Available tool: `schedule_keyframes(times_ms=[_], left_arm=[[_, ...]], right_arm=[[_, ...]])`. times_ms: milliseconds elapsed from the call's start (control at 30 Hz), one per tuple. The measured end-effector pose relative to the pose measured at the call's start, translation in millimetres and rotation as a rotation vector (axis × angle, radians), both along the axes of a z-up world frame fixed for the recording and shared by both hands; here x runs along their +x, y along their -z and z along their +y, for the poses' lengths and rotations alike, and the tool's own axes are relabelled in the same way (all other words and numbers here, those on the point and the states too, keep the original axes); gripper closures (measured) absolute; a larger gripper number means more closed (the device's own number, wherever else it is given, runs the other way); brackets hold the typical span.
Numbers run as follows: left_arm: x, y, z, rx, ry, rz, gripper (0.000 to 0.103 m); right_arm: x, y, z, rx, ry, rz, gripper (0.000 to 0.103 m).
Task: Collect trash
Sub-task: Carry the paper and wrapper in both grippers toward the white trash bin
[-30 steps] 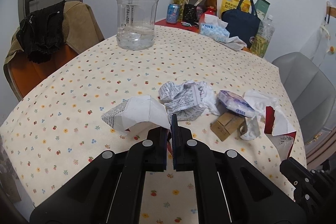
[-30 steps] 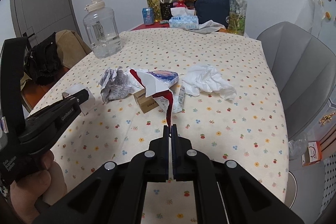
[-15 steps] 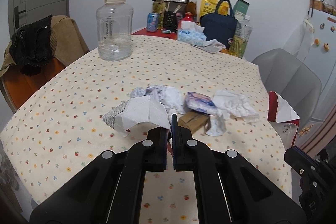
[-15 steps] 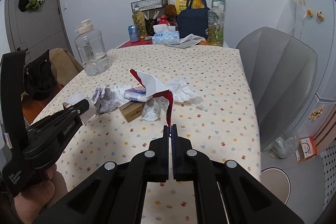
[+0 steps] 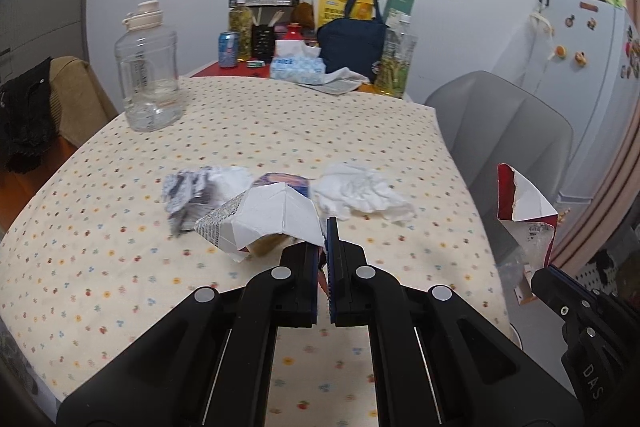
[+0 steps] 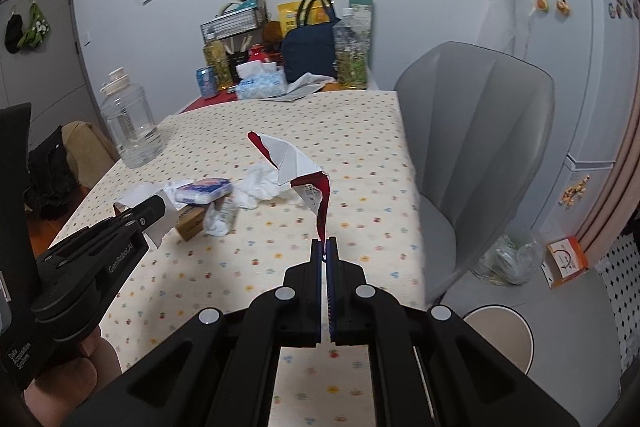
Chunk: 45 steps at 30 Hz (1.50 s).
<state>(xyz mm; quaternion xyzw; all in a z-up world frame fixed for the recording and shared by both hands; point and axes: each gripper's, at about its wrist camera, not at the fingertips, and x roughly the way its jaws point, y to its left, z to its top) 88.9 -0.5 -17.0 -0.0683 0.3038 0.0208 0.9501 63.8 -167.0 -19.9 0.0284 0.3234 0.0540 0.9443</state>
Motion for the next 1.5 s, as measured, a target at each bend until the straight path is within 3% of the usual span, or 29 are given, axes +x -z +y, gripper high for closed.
schedule_keyframes(times_ms=[867, 1500], left_arm=[[25.5, 12.8, -148.9, 0.064, 0.266, 0.043, 0.099], [37.6, 38.2, -252.3, 0.117, 0.44, 0.107, 0.099]], right_arm=[[-14.1, 17.6, -138.0, 0.054, 0.259, 0.023, 0.1], [-18.1, 51.9, -228.1, 0.107, 0.432, 0.082, 0.1]])
